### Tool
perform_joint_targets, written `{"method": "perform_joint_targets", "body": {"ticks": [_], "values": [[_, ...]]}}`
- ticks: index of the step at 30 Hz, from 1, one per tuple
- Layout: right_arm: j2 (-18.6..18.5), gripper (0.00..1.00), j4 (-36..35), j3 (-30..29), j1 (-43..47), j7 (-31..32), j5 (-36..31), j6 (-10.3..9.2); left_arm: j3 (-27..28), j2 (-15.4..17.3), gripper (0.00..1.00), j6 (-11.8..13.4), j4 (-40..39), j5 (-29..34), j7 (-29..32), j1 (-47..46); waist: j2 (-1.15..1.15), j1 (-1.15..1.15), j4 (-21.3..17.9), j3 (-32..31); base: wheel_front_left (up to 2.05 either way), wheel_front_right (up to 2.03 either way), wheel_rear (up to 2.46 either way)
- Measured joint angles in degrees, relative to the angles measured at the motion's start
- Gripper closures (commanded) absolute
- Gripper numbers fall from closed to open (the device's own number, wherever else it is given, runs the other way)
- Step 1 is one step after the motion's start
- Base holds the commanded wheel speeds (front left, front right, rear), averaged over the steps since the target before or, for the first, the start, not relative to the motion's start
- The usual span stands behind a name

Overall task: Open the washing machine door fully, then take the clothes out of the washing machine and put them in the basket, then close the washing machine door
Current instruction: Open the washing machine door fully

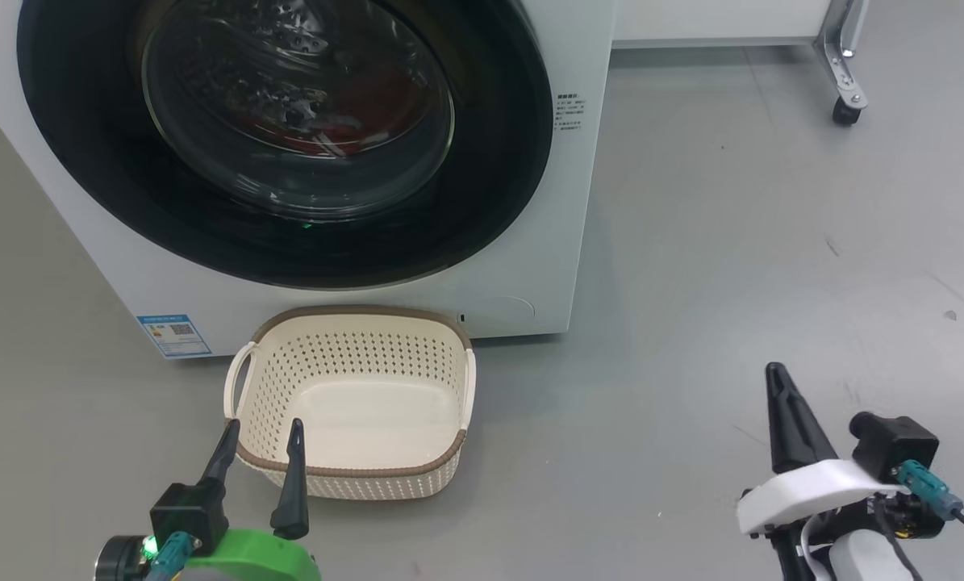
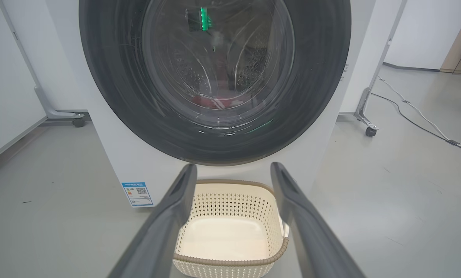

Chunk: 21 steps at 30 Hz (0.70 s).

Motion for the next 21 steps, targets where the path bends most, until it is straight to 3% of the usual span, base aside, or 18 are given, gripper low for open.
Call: {"method": "perform_joint_targets", "body": {"ticks": [6,10,21], "values": [[1.5,1.0,0.7,-4.4,-2.0,0.0,11.6,3.8,-0.6,0.0,0.0,-0.1,-0.5,0.8,0.0,-1.3,0.0,0.0,0.6,1.8,0.0,0.0,0.0],[2.2,1.0,1.4,-6.2,-4.1,1.2,19.4,5.24,-0.6,0.0,0.0,-0.1,-1.1,1.0,0.0,-2.2,0.0,0.0,1.1,3.1,0.0,0.0,0.0],[2.2,1.0,3.1,-11.8,-15.6,10.2,41.5,5.78,-0.8,0.0,0.0,-0.8,-3.1,1.3,0.0,-5.8,0.0,0.0,2.5,8.2,0.0,0.0,0.0]]}}
